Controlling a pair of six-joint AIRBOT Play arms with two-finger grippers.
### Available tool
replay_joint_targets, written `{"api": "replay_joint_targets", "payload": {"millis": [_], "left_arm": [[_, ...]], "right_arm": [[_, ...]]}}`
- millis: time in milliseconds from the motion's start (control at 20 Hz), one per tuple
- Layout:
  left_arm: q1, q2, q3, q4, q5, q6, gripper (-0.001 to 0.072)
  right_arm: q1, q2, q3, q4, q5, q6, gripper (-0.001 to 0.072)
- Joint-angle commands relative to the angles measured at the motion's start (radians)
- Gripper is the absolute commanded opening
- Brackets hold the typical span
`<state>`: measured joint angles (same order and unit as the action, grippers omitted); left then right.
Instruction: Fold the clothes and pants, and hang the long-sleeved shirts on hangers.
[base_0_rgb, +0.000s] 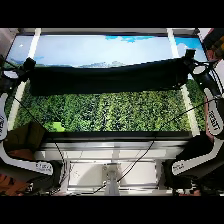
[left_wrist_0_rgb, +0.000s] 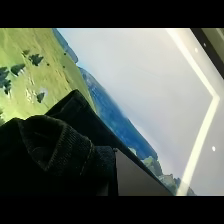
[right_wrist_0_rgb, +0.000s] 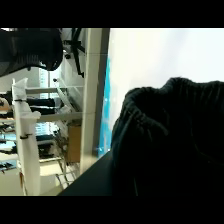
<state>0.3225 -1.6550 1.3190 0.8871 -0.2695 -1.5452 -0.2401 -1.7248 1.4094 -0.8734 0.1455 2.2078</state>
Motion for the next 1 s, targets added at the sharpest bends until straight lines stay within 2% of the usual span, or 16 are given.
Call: {"api": "replay_joint_targets", "payload": {"millis": [0,450,700,950], "left_arm": [[0.002,-0.016,0.001,0.003,0.023,0.0,0.0012],[0.0,-0.025,0.001,0.003,0.122,0.0,0.0017],[-0.008,-0.025,0.001,0.003,0.174,0.0,0.0019],[-0.023,-0.041,0.001,0.003,0.202,0.0,0.002]], "right_arm": [[0.0,-0.013,0.014,0.005,-0.069,0.072,0.0051],[0.013,-0.05,0.014,0.004,-0.102,0.079,0.0053],[0.051,-0.077,0.014,0.003,-0.191,0.076,0.0054],[0.056,-0.101,0.014,-0.023,-0.179,0.076,0.0055]]}}
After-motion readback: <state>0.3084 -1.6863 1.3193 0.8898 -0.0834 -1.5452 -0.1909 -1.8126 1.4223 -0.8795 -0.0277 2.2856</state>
